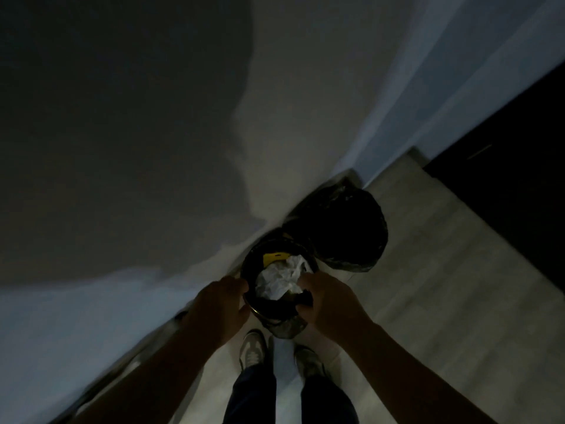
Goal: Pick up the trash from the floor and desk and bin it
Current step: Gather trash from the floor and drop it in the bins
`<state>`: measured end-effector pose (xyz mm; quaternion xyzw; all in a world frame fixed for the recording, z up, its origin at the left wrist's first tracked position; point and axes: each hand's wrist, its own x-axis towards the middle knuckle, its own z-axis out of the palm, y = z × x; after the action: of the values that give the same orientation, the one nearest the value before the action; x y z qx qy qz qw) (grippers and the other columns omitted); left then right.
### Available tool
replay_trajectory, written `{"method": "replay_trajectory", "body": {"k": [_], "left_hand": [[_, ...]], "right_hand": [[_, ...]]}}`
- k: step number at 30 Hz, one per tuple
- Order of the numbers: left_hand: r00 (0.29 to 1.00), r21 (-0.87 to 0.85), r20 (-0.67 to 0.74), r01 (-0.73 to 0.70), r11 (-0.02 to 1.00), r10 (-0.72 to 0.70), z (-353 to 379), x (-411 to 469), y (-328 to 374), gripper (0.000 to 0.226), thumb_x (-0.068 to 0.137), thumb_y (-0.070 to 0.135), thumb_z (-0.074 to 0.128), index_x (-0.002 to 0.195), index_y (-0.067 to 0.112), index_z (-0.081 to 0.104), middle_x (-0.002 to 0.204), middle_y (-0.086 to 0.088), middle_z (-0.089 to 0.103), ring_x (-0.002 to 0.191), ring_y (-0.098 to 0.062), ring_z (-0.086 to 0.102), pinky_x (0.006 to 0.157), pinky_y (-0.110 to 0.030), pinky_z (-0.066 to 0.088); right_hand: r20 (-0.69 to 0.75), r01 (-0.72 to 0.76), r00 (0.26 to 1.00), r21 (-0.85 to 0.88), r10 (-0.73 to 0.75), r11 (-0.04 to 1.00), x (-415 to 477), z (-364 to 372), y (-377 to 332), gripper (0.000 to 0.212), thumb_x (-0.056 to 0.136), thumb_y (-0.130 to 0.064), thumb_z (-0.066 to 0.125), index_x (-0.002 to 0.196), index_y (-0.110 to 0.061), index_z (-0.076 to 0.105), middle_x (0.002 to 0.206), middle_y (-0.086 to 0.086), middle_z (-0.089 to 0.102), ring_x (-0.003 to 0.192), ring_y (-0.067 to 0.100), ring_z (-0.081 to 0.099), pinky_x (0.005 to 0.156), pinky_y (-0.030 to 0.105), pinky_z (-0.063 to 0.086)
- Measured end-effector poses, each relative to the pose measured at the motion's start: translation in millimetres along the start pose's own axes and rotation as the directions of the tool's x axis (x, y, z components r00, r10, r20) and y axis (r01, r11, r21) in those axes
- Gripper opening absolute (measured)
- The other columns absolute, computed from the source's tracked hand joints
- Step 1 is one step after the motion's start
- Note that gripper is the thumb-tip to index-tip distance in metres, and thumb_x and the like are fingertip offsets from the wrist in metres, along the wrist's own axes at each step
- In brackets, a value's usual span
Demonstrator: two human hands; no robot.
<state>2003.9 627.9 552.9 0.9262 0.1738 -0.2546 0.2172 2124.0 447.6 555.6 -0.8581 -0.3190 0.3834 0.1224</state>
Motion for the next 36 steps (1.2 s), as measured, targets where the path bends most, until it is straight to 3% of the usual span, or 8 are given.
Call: {"method": "replay_trajectory", "body": {"k": [6, 9, 14, 18, 23, 26, 32, 36], "left_hand": [[0.983, -0.040, -0.145, 0.109, 0.993, -0.114, -82, -81, 46, 0.045, 0.094, 0.039, 0.050, 0.136, 0.025, 0.043, 0.131, 0.005, 0.050, 0.117, -0.008, 0.050, 0.096, -0.018, 0.038], [0.965, -0.075, -0.215, 0.137, 0.988, -0.150, -116, -126, 76, 0.043, 0.092, 0.039, 0.053, 0.132, 0.026, 0.047, 0.127, 0.005, 0.053, 0.114, -0.008, 0.052, 0.094, -0.018, 0.040], [0.872, -0.175, -0.402, 0.227, 0.958, -0.280, -167, -214, 105, 0.043, 0.089, 0.041, 0.056, 0.130, 0.027, 0.049, 0.126, 0.007, 0.055, 0.113, -0.008, 0.054, 0.092, -0.019, 0.041], [0.776, -0.221, -0.520, 0.282, 0.934, -0.358, -194, -290, 112, 0.044, 0.088, 0.045, 0.057, 0.129, 0.031, 0.050, 0.124, 0.012, 0.055, 0.109, -0.005, 0.055, 0.088, -0.016, 0.042], [0.607, -0.307, -0.616, 0.402, 0.863, -0.502, -194, -389, 108, 0.044, 0.086, 0.048, 0.058, 0.128, 0.034, 0.051, 0.122, 0.015, 0.056, 0.102, -0.002, 0.056, 0.077, -0.005, 0.034], [0.478, -0.385, -0.637, 0.483, 0.786, -0.605, -178, -452, 102, 0.044, 0.085, 0.050, 0.058, 0.126, 0.036, 0.052, 0.121, 0.018, 0.055, 0.102, -0.001, 0.056, 0.081, -0.008, 0.038], [0.178, -0.548, -0.599, 0.620, 0.562, -0.780, -118, -601, 106, 0.042, 0.083, 0.049, 0.061, 0.123, 0.037, 0.054, 0.121, 0.019, 0.056, 0.098, -0.001, 0.058, 0.080, -0.011, 0.041], [-0.009, -0.625, -0.550, 0.667, 0.405, -0.835, -60, -708, 125, 0.040, 0.083, 0.046, 0.063, 0.121, 0.036, 0.055, 0.117, 0.020, 0.057, 0.072, 0.003, 0.050, 0.073, -0.010, 0.038]], "right_hand": [[-0.004, 0.222, 0.974, -0.132, -0.225, 0.966, -61, -92, -33, 0.051, 0.093, -0.034, 0.053, 0.140, -0.017, 0.043, 0.137, 0.002, 0.048, 0.127, 0.017, 0.044, 0.101, 0.019, 0.029], [-0.029, 0.330, 0.940, -0.171, -0.339, 0.929, -90, -145, -56, 0.045, 0.090, -0.034, 0.059, 0.131, -0.018, 0.051, 0.126, 0.002, 0.054, 0.117, 0.018, 0.050, 0.095, 0.017, 0.032], [-0.057, 0.515, 0.841, -0.220, -0.538, 0.829, -140, -211, -109, 0.041, 0.086, -0.034, 0.065, 0.124, -0.024, 0.055, 0.119, -0.006, 0.056, 0.108, 0.011, 0.051, 0.082, 0.012, 0.031], [0.000, 0.656, 0.736, -0.246, -0.677, 0.714, -172, -238, -174, 0.041, 0.084, -0.034, 0.068, 0.122, -0.023, 0.058, 0.113, -0.007, 0.058, 0.104, 0.009, 0.053, 0.086, 0.020, 0.039], [0.134, 0.835, 0.528, -0.265, -0.839, 0.483, -217, -225, -275, 0.041, 0.082, -0.036, 0.067, 0.122, -0.028, 0.058, 0.117, -0.012, 0.059, 0.106, 0.005, 0.055, 0.093, 0.026, 0.046], [0.218, 0.913, 0.371, -0.264, -0.902, 0.312, -251, -195, -332, 0.037, 0.081, -0.039, 0.067, 0.116, -0.033, 0.059, 0.112, -0.015, 0.058, 0.101, 0.003, 0.055, 0.090, 0.025, 0.047], [0.401, 0.981, 0.075, -0.194, -0.913, -0.005, -347, -102, -428, 0.037, 0.083, -0.039, 0.063, 0.120, -0.034, 0.057, 0.114, -0.015, 0.057, 0.102, 0.003, 0.054, 0.090, 0.023, 0.045], [0.478, 0.976, -0.105, -0.120, -0.872, -0.183, -434, -26, -472, 0.039, 0.084, -0.036, 0.065, 0.122, -0.031, 0.058, 0.117, -0.013, 0.058, 0.105, 0.004, 0.054, 0.090, 0.019, 0.044]]}}
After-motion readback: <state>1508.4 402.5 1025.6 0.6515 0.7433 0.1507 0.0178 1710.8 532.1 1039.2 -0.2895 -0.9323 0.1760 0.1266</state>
